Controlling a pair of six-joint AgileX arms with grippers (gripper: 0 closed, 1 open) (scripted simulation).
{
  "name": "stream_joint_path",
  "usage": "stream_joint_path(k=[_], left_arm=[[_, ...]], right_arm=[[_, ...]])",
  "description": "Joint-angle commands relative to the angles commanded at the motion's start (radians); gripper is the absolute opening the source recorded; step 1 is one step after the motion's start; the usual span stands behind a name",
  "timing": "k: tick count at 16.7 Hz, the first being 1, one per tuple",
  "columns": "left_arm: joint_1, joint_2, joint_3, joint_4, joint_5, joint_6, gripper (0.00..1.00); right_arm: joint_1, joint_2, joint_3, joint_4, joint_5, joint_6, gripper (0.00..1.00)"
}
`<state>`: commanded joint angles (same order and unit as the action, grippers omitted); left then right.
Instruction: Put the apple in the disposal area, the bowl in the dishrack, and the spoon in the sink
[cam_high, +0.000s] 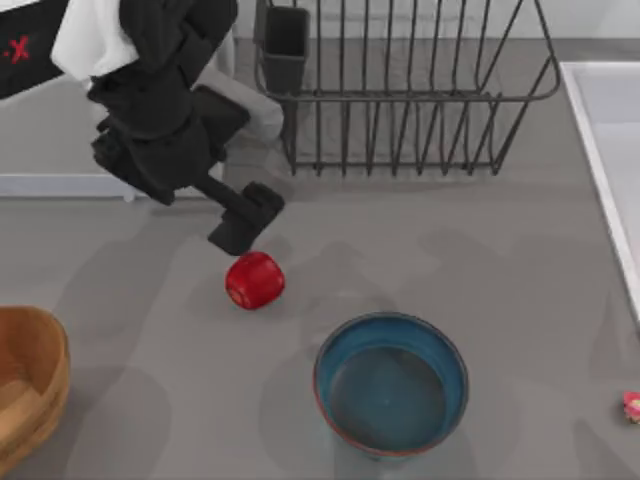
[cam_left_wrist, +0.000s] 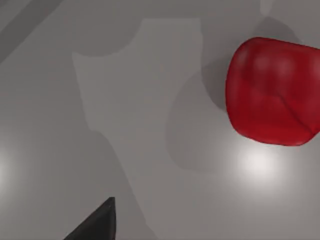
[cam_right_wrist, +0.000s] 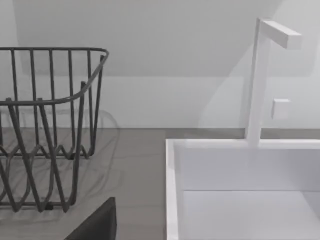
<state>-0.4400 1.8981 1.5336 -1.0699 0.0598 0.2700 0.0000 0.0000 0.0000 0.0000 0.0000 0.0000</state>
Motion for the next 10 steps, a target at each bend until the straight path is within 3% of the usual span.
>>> stream_joint_path(k=[5, 10], left_arm=[[-0.060, 0.254, 0.222, -0.136, 0.008, 0.037, 1.00], [-0.069, 0.286, 0.256, -0.154, 0.010, 0.043, 1.00]], right_arm=[[0.000, 0.000, 0.000, 0.000, 0.000, 0.000, 1.00], [0.000, 0.000, 0.000, 0.000, 0.000, 0.000, 1.00]])
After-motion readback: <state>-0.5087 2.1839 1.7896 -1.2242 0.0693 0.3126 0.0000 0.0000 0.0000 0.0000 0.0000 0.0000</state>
